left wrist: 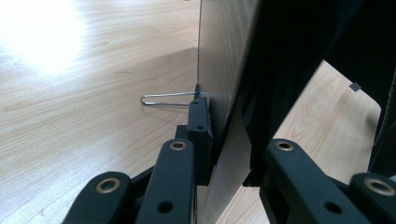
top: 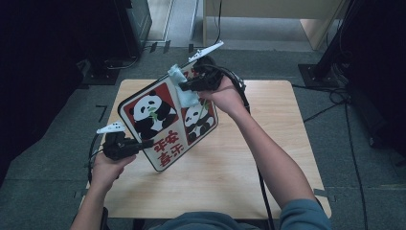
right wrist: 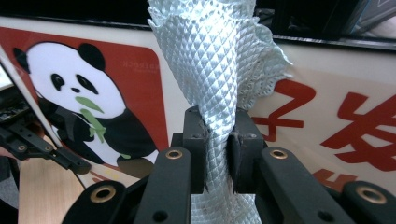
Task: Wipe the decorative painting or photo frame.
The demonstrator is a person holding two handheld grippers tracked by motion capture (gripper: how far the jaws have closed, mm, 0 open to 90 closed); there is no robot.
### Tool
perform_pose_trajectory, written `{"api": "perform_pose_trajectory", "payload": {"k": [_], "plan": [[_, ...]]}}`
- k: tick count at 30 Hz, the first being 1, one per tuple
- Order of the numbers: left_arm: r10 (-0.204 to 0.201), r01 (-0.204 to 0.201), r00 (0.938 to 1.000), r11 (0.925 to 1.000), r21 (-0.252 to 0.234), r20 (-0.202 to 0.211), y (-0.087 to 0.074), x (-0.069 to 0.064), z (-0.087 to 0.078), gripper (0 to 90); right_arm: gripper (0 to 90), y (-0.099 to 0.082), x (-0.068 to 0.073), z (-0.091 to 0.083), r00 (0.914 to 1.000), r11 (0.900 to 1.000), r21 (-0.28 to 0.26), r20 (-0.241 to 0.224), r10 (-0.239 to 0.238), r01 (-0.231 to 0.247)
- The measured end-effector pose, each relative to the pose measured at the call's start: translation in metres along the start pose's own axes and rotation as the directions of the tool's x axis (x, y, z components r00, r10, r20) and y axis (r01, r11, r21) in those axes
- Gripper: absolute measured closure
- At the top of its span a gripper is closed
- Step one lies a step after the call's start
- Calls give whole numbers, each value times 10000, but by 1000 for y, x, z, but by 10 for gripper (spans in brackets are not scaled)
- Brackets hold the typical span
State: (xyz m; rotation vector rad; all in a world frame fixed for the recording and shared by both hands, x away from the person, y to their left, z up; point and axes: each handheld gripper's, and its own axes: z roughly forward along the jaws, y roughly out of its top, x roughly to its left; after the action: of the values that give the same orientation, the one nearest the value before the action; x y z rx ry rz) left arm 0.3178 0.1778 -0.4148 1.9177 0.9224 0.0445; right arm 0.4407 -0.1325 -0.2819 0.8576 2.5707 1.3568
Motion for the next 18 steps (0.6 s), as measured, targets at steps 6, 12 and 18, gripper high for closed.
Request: {"api": "perform_pose_trajectory", "payload": {"k": [6, 12, 18], "plan": [[95, -95, 10000, 9999, 36, -8, 0, -1, 1, 800, 794, -5, -4, 5, 9999, 9999, -24, -68, 128, -129], [93, -93, 10000, 9999, 53, 21, 0, -1, 1, 800, 794, -10, -4, 7, 10000, 9999, 88, -46, 80, -80], [107, -108, 9999, 9999, 48, 30, 0, -1, 0, 799, 794, -18, -5, 10, 9998, 9998, 96, -108, 158, -157]]}}
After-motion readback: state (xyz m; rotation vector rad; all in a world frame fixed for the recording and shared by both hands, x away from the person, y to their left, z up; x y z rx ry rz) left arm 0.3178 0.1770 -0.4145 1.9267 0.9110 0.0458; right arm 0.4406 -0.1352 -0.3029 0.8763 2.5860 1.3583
